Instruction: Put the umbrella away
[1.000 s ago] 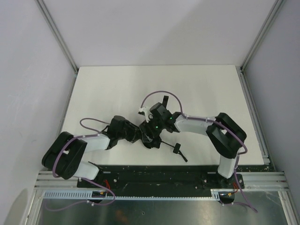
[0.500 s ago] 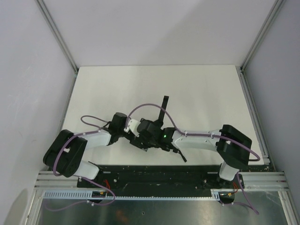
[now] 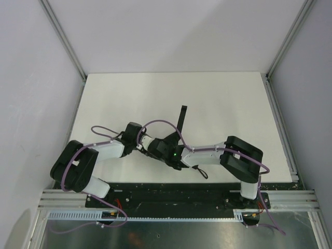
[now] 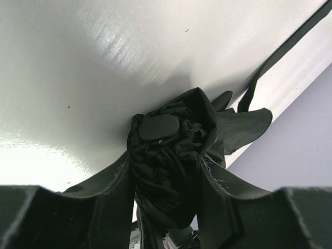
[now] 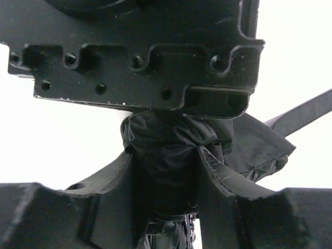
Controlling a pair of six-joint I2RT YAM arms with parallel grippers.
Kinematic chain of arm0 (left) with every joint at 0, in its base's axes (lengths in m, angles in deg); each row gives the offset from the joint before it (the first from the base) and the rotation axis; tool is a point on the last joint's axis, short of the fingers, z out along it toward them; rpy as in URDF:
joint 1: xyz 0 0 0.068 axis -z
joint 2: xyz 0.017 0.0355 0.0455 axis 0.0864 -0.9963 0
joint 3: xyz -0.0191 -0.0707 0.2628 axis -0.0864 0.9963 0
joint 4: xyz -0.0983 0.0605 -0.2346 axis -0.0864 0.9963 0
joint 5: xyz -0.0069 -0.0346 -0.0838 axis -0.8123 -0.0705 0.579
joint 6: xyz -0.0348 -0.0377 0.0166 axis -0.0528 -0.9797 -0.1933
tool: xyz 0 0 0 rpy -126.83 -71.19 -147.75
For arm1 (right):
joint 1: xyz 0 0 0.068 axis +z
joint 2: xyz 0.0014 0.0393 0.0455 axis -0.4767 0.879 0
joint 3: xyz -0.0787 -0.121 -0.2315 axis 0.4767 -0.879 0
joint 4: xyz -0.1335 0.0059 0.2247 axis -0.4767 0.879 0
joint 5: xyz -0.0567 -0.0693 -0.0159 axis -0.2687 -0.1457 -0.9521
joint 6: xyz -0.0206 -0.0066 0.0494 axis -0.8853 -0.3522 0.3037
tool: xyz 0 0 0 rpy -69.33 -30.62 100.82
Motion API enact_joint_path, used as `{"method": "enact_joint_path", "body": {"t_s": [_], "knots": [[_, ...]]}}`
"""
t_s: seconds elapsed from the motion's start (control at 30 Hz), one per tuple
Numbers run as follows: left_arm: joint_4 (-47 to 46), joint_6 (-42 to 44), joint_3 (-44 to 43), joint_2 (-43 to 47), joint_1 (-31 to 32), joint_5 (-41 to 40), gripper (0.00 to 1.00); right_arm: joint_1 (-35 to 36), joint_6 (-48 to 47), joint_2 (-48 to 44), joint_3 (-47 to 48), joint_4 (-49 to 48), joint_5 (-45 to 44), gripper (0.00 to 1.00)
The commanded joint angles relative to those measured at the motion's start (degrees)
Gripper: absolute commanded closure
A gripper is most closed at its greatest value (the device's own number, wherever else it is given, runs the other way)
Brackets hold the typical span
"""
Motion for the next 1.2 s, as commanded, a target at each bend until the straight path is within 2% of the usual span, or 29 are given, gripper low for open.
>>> {"method": "enact_joint_path", "body": {"t_s": [0.0, 0.1, 0.17, 0.23, 0.27, 0.33, 0.43, 0.5, 0.53, 0.6, 0.8, 0.97, 1.17], "knots": [[10.89, 2.85, 2.08, -1.74, -1.44, -3.97, 1.00, -1.71, 4.12, 5.11, -1.06, 4.37, 1.50, 0.69], [10.95, 3.59, 2.45, -0.90, -2.57, -3.21, 1.00, -3.58, 5.23, 6.41, -1.35, 5.39, 5.35, 0.93], [10.98, 4.40, 2.37, -0.26, -3.27, -2.47, 1.00, -5.17, 5.67, 7.24, -1.52, 6.19, 10.29, 0.98], [10.92, 5.68, 2.00, 0.49, -4.06, -1.86, 1.00, -7.02, 6.13, 8.23, -1.50, 7.22, 17.37, 1.00], [10.91, 6.45, 1.71, 1.16, -4.34, -1.84, 0.94, -7.93, 6.49, 8.72, -1.51, 7.67, 21.18, 1.00], [10.92, 7.88, 1.00, 2.76, -5.03, -2.01, 0.72, -9.44, 7.37, 9.62, -1.56, 8.36, 27.80, 1.00], [10.88, 9.60, -0.07, 5.20, -6.51, -1.71, 0.32, -11.24, 8.59, 10.64, -1.65, 8.49, 36.11, 1.00], [10.83, 10.54, -0.63, 7.30, -7.86, -1.24, 0.12, -12.01, 8.84, 11.11, -1.73, 8.79, 39.99, 1.00], [10.64, 11.12, -0.84, 8.52, -8.61, -1.04, 0.06, -12.31, 8.90, 11.30, -1.71, 9.03, 41.29, 1.00], [10.13, 12.46, -0.95, 11.50, -10.25, -0.80, 0.02, -13.11, 9.42, 11.86, -1.81, 9.05, 43.35, 1.00], [9.63, 11.31, 1.44, 20.15, -13.02, 0.58, 0.00, -17.46, 14.00, 14.07, -1.93, 6.70, 51.85, 1.00], [9.49, 5.60, 4.88, 19.29, -12.58, 5.07, 0.00, -20.53, 19.00, 15.05, -2.00, 4.16, 56.20, 1.00], [8.58, 3.24, 4.20, 17.32, -9.96, 3.38, 0.01, -21.83, 21.18, 15.48, -1.98, 2.18, 58.69, 1.00]]}}
